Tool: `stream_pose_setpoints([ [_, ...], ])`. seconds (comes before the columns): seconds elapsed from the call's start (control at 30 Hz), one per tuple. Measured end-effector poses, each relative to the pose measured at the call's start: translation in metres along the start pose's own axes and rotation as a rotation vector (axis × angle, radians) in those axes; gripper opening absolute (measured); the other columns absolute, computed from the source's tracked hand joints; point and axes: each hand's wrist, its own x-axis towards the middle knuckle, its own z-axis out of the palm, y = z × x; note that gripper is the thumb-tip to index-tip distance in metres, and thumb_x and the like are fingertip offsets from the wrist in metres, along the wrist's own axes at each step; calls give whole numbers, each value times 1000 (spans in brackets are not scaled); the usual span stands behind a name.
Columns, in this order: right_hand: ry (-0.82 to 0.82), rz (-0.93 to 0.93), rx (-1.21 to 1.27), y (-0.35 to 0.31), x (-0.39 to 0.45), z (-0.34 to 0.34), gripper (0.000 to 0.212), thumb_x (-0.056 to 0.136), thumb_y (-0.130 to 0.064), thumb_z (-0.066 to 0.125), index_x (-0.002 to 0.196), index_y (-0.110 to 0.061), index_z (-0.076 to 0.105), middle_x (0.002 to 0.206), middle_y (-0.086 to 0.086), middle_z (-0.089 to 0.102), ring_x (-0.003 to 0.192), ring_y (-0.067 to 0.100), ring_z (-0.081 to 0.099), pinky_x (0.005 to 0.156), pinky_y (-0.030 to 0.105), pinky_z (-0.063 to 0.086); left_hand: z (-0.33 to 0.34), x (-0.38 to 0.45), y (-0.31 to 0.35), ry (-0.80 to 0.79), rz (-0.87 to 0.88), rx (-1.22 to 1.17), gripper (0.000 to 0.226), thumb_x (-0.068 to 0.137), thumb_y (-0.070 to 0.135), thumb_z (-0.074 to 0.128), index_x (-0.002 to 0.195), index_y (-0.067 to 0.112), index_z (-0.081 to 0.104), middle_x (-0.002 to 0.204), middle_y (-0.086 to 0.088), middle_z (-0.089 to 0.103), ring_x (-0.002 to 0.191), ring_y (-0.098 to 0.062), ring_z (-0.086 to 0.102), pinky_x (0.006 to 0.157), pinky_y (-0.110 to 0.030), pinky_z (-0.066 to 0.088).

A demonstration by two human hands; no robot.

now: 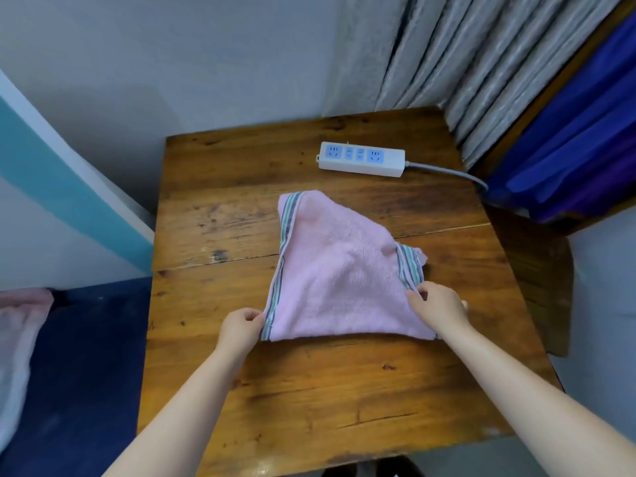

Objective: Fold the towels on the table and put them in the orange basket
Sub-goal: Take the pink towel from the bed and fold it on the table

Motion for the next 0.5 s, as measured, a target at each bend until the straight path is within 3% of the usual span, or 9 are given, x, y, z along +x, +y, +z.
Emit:
stream_pose_setpoints([
  [0.17,67,-1,105,-6,4,-2,26,91,-20,46,68,-12,57,69,3,56,76,24,51,80,35,35,-6,1,3,12,35,-35,21,91,9,48,77,7,64,73,-9,61,71,-21,51,64,-26,36],
  [0.3,68,-27,224,-32,14,-27,37,91,-18,46,54,-15,45,60,2,47,72,26,49,68,33,36,-16,10,29,66,37,-85,37,90,6,46,54,11,48,55,-6,45,54,-18,36,54,-27,28],
  [0.4,139,-142,278,-73,32,-70,38,90,-22,49,52,-17,44,67,7,52,77,30,51,69,31,33,-38,15,80,151,164,-198,24,90,8,49,67,5,57,62,-10,47,67,-20,40,59,-28,30],
  [0.5,229,-240,285,-119,46,-122,29,89,-22,50,61,-14,49,80,15,59,91,34,56,75,34,38,-67,10,139,319,330,-277,18,89,10,51,84,5,68,64,-2,54,72,-20,47,58,-26,33],
])
